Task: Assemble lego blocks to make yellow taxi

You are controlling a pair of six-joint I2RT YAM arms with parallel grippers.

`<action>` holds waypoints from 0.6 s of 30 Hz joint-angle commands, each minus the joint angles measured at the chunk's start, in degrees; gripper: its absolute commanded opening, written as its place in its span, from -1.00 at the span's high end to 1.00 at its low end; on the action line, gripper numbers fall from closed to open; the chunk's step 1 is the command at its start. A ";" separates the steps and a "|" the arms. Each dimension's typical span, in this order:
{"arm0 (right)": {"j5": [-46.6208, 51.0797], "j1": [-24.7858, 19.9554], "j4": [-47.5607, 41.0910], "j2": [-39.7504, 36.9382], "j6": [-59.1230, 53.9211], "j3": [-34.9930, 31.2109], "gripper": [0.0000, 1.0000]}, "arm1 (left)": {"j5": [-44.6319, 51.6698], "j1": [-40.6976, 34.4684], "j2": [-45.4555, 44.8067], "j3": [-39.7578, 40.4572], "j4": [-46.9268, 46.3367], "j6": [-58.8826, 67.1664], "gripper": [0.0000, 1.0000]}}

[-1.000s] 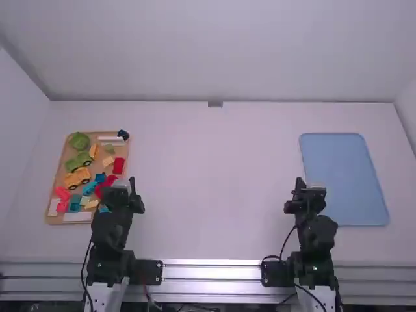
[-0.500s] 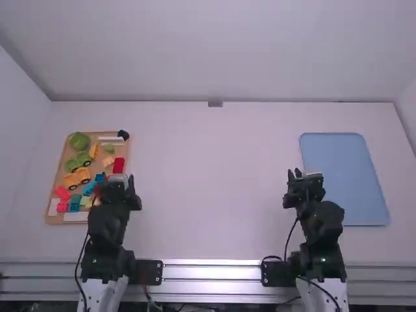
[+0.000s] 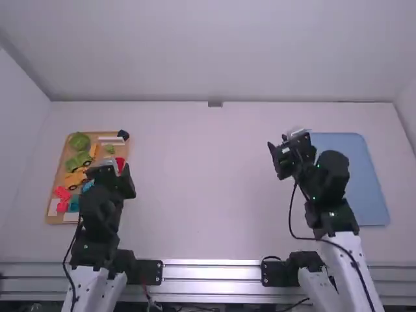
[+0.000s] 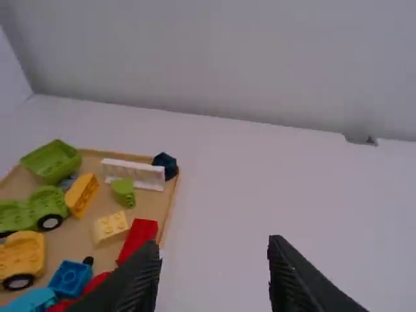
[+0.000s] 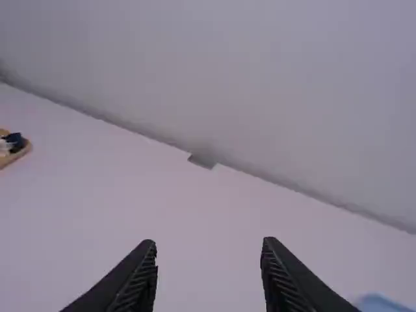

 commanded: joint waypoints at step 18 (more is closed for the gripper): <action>-21.05 5.65 -10.80 37.37 -18.74 34.03 -0.61 | -9.74 0.09 19.55 19.33 -6.76 -9.45 -0.63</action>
